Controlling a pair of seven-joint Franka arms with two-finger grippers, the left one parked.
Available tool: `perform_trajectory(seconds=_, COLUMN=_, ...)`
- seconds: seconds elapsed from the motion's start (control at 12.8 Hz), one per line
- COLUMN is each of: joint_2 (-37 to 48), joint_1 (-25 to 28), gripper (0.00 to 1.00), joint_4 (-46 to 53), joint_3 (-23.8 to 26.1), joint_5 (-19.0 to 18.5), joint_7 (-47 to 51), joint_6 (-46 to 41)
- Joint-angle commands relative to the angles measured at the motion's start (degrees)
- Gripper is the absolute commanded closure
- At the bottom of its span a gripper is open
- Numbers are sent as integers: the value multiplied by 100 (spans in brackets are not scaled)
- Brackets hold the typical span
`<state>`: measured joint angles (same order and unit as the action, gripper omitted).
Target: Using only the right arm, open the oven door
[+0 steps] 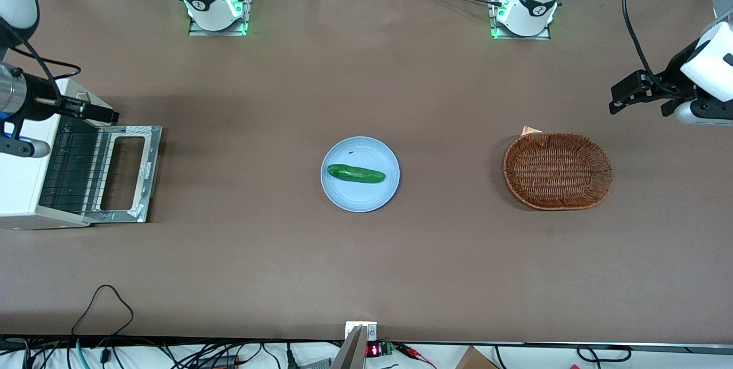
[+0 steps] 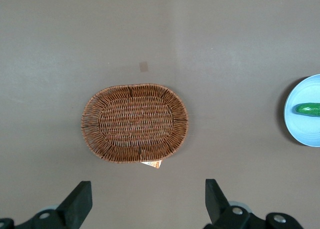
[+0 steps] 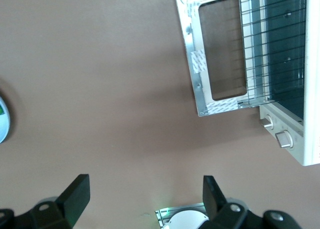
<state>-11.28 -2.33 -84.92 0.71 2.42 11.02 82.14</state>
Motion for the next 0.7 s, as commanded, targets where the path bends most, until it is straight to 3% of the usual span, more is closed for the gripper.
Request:
perform_trajectory(seconds=0.0, joint_2=650, joint_1=127, gripper=0, joint_4=-777, joint_3=17, joint_5=145, joint_7=-169, joint_6=449)
perform_trajectory(seconds=0.16, joint_2=1336, joint_1=583, gripper=0, joint_4=-1760, joint_3=-35, joint_5=57, joint_7=-223, joint_6=2025)
perform_trajectory(seconds=0.23, joint_2=1696, joint_1=681, gripper=0, joint_4=-2174, joint_3=-175, joint_5=57, joint_7=-215, joint_6=2260)
perform_trajectory(seconds=0.39, joint_2=2033, joint_1=909, gripper=0, joint_4=-2477, joint_3=-457, joint_5=30, joint_7=-563, joint_6=2175)
perform_trajectory(seconds=0.63, joint_2=1919, joint_1=884, gripper=0, joint_4=-2258, joint_3=-405, joint_5=21, joint_7=-953, joint_6=1920)
